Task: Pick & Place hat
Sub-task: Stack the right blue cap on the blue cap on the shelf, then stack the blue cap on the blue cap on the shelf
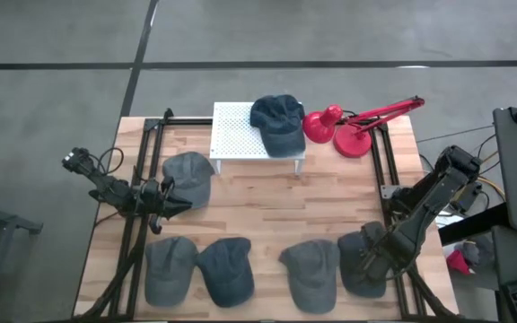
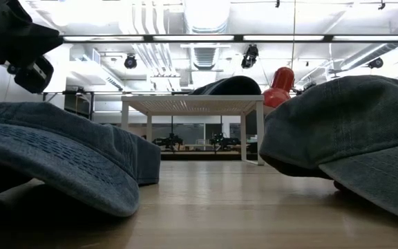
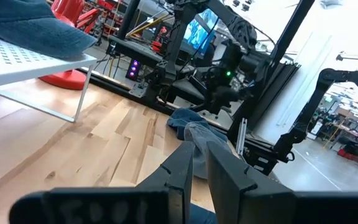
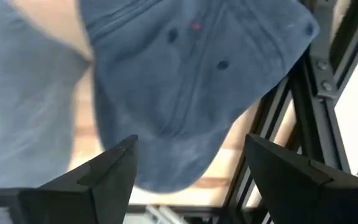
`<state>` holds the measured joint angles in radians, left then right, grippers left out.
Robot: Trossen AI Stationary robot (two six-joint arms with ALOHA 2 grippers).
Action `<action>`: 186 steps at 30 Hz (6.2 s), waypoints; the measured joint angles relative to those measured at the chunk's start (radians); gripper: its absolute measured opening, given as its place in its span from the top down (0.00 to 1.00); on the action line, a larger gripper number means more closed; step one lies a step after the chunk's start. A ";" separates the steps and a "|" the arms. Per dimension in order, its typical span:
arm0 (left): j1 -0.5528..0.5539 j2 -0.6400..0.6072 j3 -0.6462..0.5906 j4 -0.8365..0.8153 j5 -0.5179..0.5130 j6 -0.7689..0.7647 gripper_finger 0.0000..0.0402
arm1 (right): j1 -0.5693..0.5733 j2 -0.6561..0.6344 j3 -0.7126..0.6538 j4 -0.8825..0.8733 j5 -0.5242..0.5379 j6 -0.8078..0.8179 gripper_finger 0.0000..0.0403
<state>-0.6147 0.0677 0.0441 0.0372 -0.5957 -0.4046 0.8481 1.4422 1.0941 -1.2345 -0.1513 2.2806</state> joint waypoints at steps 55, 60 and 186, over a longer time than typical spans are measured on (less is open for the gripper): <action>0.000 0.000 0.000 0.000 -0.001 0.000 0.87 | 0.001 -0.006 -0.165 0.089 0.024 0.040 0.96; 0.000 0.000 0.000 0.000 -0.001 0.000 0.87 | 0.001 -0.007 0.010 -0.144 0.095 0.031 0.96; 0.000 0.000 0.000 -0.009 0.000 -0.101 0.87 | -1.251 0.526 1.262 -0.254 0.332 -1.585 0.68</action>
<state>-0.6151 0.0677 0.0444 0.0284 -0.5957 -0.5053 -0.4029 1.9680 2.3562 -1.4880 0.1808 0.6960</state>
